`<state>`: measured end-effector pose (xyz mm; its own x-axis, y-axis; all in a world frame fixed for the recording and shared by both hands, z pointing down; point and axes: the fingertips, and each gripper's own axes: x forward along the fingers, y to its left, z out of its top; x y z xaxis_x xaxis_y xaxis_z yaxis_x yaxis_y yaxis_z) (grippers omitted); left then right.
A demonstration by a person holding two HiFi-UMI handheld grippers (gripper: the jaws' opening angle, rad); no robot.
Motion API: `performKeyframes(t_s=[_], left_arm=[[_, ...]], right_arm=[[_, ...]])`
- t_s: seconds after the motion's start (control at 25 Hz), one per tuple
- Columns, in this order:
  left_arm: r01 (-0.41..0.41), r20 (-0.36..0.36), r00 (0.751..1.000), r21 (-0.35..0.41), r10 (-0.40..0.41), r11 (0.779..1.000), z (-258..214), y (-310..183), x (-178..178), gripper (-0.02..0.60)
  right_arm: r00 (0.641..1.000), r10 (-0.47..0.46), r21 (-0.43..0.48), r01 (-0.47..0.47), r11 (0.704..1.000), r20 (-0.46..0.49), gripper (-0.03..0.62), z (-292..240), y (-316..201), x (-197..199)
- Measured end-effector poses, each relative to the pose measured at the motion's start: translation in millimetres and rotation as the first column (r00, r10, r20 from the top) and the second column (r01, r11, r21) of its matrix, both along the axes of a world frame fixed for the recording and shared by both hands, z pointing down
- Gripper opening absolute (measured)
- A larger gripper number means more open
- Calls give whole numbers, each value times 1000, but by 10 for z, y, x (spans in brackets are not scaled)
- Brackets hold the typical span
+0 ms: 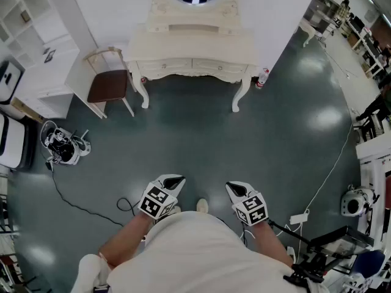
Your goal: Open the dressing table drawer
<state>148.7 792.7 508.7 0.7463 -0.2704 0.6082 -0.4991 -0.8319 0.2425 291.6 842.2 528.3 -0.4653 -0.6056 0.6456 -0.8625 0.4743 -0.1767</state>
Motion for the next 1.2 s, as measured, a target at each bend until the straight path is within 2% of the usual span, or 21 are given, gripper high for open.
performKeyframes(t_s=[0.16,0.28,0.56,0.76,0.92,1.08,1.2], left_arm=[[30,-2,1000,37,-30,999,-118,15,192,2],[74,8,997,24,-75,997,-99,-84,237,2],[172,-18,985,-11,-172,985,-59,-461,50,2],[184,-63,981,-1,-184,983,30,-1108,-167,2],[186,-101,977,-9,-186,982,-65,-1823,-515,2],[151,-114,982,4,-150,988,-199,-2544,-831,2],[122,-103,988,27,-119,992,-222,-3019,-1062,2]], right_arm=[[1000,-29,0,29,1000,8,-2,64,-38,219],[998,-57,3,57,998,33,-2,118,-268,332],[992,-101,5,101,995,71,0,204,-857,150],[993,-116,36,114,993,38,16,267,-1561,-138],[994,-96,32,95,995,41,29,156,-2311,-499],[996,-86,70,85,994,14,15,-55,-3135,-806],[999,-43,73,41,996,31,6,-87,-3691,-992]])
